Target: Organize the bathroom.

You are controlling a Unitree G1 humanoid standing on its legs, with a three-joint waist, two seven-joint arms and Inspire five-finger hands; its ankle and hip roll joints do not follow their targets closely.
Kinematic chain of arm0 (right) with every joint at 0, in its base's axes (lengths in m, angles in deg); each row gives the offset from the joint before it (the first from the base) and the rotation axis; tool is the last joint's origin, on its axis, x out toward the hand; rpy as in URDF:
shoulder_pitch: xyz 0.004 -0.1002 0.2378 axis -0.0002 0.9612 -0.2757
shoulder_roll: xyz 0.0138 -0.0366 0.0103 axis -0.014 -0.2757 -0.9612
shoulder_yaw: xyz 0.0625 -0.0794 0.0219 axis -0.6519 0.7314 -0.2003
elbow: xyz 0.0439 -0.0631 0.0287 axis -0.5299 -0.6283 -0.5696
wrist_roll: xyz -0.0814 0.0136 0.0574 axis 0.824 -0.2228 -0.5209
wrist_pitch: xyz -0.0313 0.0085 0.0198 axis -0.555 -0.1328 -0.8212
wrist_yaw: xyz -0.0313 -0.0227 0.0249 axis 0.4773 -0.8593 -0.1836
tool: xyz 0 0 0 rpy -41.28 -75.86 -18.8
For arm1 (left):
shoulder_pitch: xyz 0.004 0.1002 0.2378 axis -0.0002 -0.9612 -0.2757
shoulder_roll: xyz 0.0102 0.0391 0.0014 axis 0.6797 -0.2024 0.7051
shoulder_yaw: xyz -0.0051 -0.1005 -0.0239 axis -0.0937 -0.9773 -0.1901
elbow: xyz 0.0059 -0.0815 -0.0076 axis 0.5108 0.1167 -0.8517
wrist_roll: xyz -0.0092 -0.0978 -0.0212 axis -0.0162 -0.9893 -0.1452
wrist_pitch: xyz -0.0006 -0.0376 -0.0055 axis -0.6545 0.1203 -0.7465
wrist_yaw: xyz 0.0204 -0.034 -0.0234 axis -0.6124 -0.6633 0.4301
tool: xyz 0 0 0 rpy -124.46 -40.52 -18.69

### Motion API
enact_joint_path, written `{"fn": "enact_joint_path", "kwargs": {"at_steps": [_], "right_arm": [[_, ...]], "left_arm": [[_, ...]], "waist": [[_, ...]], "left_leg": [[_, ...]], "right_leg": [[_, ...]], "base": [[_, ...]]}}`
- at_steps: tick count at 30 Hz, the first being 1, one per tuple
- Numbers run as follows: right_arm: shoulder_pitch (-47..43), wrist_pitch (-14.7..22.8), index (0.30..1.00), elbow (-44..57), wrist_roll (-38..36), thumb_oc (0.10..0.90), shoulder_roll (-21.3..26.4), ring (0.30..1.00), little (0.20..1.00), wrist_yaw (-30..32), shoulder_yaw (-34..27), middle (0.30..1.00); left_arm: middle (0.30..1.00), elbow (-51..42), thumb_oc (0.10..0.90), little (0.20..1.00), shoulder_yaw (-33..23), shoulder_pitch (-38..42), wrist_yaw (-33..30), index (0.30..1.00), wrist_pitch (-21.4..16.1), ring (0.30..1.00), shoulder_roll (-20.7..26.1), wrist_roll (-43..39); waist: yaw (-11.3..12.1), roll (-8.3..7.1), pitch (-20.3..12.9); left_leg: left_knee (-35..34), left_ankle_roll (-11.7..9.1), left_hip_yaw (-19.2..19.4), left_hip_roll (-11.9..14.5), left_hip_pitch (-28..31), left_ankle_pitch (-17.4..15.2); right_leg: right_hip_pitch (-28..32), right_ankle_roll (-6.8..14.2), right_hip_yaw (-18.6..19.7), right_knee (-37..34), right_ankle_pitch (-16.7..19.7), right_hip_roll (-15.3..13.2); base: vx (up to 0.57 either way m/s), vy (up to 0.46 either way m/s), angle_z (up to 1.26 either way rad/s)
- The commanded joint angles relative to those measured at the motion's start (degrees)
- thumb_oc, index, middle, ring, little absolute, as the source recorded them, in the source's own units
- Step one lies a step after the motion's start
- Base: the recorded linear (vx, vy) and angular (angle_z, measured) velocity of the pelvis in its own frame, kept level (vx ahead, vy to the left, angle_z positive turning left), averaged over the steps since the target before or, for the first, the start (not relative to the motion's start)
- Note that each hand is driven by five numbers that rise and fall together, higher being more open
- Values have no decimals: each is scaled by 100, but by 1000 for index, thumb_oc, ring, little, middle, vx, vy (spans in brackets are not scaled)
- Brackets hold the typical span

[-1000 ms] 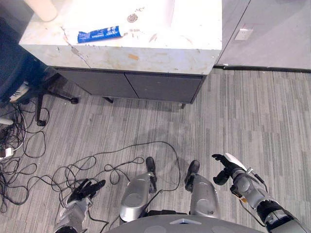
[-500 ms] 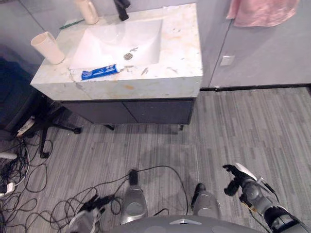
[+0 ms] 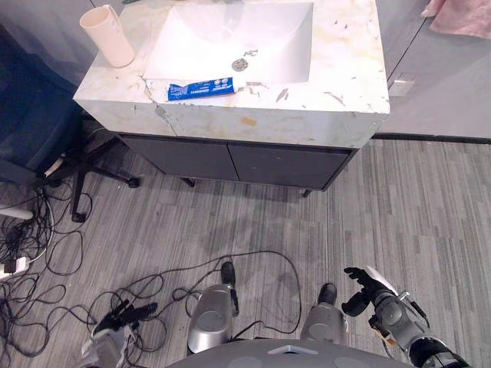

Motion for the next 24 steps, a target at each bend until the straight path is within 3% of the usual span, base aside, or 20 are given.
{"fn": "enact_joint_path", "kwargs": {"at_steps": [1, 2, 3, 4, 5, 6, 8, 13, 18, 24], "right_arm": [[-146, 211, 900, 454, -112, 800, 195, 900, 900, 79, 138, 900], [-162, 220, 900, 471, -119, 800, 184, 900, 900, 49, 170, 900], [-192, 243, 900, 499, -86, 800, 125, 900, 900, -38, 225, 900], [-171, 276, 900, 480, -85, 800, 88, 900, 900, -41, 240, 900], [-138, 326, 900, 404, -119, 800, 63, 900, 900, -46, 246, 900], [-131, 348, 900, 372, -131, 800, 58, 900, 900, -57, 244, 900], [-172, 321, 900, 274, -2, 800, 116, 900, 900, -101, 319, 900], [-122, 200, 900, 298, -70, 800, 262, 900, 900, -17, 296, 900], [80, 251, 900, 58, -171, 800, 197, 900, 900, 145, 189, 900], [72, 359, 900, -204, -214, 800, 40, 900, 900, 256, 190, 900]], "left_arm": [[900, -216, 800, 900, -263, -258, -71, 900, -143, 900, 199, 406], [900, -203, 800, 900, -274, -281, -84, 900, -160, 900, 187, 456], [900, -185, 800, 900, -239, -304, -192, 900, -246, 900, 140, 426], [900, -155, 800, 900, -179, -266, -212, 900, -310, 900, 131, 404], [900, -113, 800, 900, -99, -172, -215, 900, -387, 900, 167, 431], [900, -100, 800, 900, -75, -139, -232, 900, -424, 900, 184, 416], [900, -148, 800, 900, -11, 15, -282, 900, -371, 900, 168, -22], [900, -34, 800, 900, 62, 202, 17, 900, -388, 900, 68, -126], [900, 148, 800, 900, -32, 123, 134, 900, -400, 900, -84, -22], [900, 221, 800, 900, -75, 84, -155, 900, -709, 900, -194, 267]], "waist": [[278, 1, -159], [259, -14, -162], [88, -95, -186], [-33, -153, -192], [-116, -241, -229], [-132, -250, -235], [-209, -209, -318], [-361, -124, -442], [-391, -93, -681], [-373, -45, -956]], "left_leg": [[-134, 60, -20, 425, 458, -264], [-164, 77, 36, 429, 524, -265], [-231, 60, -36, 392, 642, -266], [-258, 61, -198, 306, 697, -326], [-251, 89, -313, 193, 686, -384], [-232, 94, -331, 186, 676, -399], [-341, -30, -478, 224, 628, -248], [-378, -260, -278, 437, 456, 133], [-497, -325, -35, 530, 648, 300], [-654, -363, 170, 581, 952, 266]], "right_leg": [[-609, 345, -320, 1309, 842, -800], [-688, 334, -328, 1367, 769, -694], [-910, 292, -84, 1022, 579, -62], [-1080, 298, 129, 786, 631, 243], [-1137, 268, 191, 523, 591, 415], [-1103, 245, 157, 452, 516, 457], [-761, 29, 222, 5, 252, 863], [-392, -306, 91, -325, -33, 1112], [-156, -379, -145, -346, -163, 1091], [74, -369, -283, -468, -160, 1054]], "base": [[91, 110, -51], [172, -8, -69], [201, -106, -86], [242, -160, -88], [166, -142, -68], [130, -141, -16], [77, -116, 65], [41, -33, 44], [89, 5, 17], [77, 27, 25]]}}
